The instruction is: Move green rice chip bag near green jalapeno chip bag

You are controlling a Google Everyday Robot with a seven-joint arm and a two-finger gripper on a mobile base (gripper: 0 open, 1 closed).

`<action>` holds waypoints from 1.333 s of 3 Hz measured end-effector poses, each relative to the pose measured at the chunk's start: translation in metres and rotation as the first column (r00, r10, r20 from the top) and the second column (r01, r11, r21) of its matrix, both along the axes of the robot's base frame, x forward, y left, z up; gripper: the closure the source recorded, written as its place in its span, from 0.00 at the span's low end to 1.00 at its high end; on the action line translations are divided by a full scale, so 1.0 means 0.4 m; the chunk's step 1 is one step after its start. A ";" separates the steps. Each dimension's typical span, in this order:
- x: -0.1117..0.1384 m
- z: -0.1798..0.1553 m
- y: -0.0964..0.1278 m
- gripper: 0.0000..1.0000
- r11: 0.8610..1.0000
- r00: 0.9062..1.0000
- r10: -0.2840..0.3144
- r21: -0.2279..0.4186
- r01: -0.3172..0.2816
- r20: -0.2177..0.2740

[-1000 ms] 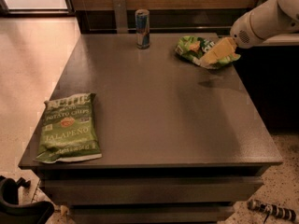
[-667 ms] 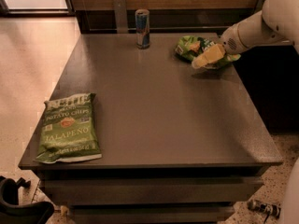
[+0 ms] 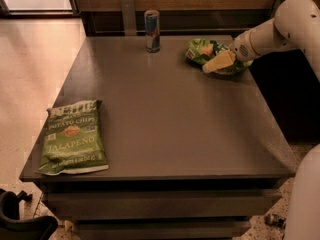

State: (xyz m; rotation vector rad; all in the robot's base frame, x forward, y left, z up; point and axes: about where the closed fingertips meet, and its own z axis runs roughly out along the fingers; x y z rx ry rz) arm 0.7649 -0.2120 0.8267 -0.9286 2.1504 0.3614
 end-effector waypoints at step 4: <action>0.003 -0.006 0.014 1.00 1.000 1.000 0.008 0.002 -0.008 -0.008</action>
Offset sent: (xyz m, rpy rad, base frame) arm 0.0005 0.0019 -0.0021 0.0008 0.0029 0.0027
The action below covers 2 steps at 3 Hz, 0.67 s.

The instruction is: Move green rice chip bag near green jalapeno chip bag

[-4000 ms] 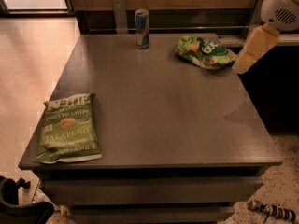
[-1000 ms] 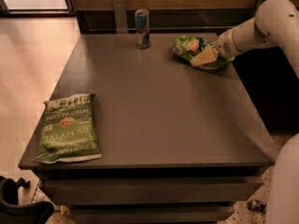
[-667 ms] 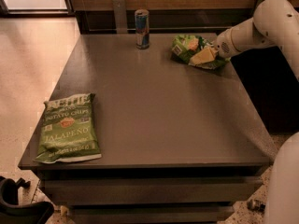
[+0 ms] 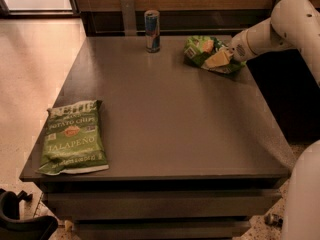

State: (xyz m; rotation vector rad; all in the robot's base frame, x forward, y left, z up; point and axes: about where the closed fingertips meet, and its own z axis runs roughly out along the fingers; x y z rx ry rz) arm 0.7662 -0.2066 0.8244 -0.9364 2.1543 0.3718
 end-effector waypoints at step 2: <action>0.000 0.003 0.000 1.00 1.000 1.000 0.000 0.000 0.000 0.000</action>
Offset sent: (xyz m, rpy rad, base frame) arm -0.0329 -0.0084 0.0878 -0.1635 -0.0808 -0.0321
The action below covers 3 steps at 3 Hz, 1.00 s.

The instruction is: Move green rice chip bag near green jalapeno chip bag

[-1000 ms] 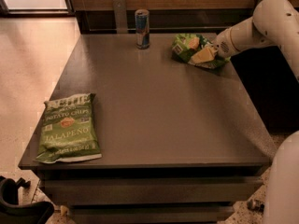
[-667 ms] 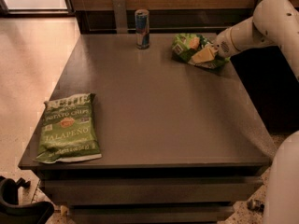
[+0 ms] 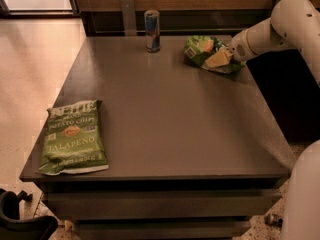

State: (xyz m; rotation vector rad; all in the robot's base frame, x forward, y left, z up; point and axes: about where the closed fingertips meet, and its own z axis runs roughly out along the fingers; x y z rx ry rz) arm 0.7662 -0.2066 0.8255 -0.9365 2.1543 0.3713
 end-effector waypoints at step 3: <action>0.000 0.001 0.001 1.00 1.000 1.000 0.000 0.000 0.000 0.000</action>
Offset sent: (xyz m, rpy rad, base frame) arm -0.0646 0.0083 0.1310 -0.2977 -0.1298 -0.0332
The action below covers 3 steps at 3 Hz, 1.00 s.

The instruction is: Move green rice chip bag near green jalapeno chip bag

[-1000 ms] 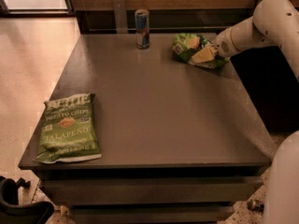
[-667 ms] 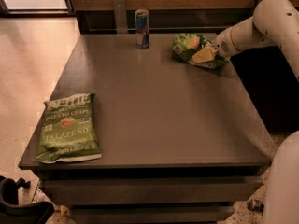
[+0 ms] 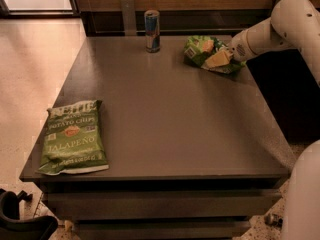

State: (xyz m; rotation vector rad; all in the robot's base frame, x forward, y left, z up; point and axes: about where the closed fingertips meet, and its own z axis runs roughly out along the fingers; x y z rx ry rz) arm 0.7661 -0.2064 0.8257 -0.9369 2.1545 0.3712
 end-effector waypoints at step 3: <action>-0.001 0.004 -0.001 1.00 1.000 1.000 0.000 -0.002 0.000 0.002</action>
Offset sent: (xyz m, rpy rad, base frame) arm -0.0107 -0.0236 0.0619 -0.0444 -0.0820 0.0081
